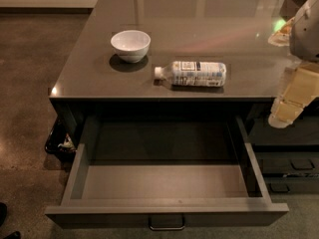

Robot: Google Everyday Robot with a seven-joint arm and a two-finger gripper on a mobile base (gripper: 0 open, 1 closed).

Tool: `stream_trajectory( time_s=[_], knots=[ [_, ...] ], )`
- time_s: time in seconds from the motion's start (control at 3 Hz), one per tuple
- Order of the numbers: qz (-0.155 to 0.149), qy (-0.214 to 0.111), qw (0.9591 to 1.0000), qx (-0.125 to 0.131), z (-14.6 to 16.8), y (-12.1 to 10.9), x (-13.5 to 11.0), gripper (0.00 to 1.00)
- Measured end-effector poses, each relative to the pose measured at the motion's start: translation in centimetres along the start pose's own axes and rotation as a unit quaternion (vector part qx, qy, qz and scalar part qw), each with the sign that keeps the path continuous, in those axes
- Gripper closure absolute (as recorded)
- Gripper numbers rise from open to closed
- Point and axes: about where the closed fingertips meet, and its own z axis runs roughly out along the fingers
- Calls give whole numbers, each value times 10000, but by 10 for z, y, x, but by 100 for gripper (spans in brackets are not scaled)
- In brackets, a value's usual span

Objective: Place blue plastic bottle into top drawer

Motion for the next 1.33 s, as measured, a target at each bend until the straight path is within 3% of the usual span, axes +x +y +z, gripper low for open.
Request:
stream_trajectory(
  time_s=[0.67,1.0,1.33],
  knots=[
    [-75,-68,9999,92,16,-11,-7,0],
    [-416,-459,9978,242,42,-51,-36,0],
    [-640,-984,9928,235,77,-96,-70,0]
  ],
)
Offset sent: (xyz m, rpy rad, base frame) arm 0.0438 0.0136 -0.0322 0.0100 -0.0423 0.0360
